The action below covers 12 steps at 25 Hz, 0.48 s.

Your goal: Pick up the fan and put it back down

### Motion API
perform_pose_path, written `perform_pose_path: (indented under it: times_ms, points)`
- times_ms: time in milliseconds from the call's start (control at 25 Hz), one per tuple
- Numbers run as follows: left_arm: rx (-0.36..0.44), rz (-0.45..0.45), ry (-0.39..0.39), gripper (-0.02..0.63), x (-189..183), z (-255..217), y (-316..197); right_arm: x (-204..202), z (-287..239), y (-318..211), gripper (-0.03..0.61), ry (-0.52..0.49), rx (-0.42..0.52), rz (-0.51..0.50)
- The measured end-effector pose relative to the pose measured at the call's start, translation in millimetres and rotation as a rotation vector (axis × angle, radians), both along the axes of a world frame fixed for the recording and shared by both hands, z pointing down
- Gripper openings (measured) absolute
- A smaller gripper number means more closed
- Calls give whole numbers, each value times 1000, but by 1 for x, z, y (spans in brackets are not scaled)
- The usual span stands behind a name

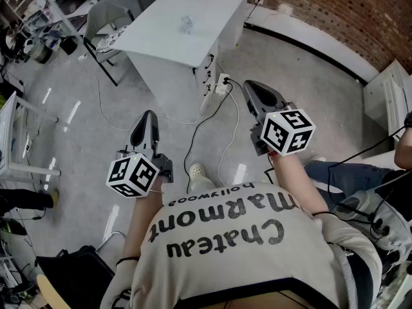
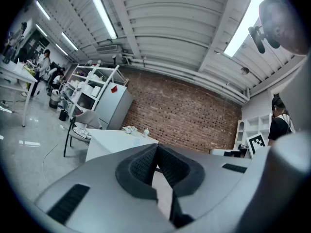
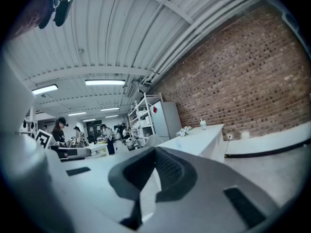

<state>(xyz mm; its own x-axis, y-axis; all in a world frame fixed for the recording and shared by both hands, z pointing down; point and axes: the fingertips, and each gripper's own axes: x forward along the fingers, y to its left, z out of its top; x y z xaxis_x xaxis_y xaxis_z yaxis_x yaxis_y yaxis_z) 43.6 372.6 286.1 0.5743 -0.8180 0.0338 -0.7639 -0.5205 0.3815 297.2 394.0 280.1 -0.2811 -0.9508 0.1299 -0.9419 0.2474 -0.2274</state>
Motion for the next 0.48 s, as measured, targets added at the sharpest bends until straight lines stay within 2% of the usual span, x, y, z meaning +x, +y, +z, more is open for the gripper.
perform_pose_path:
  times_ms: [240,480]
  points:
    - [-12,13,10,2,-3,0,-23,-7,1,-25,3,-8,-25,-4]
    - [-9,11,26,2,-15,3,-72,-14,-3,-69,3,-9,-8,4]
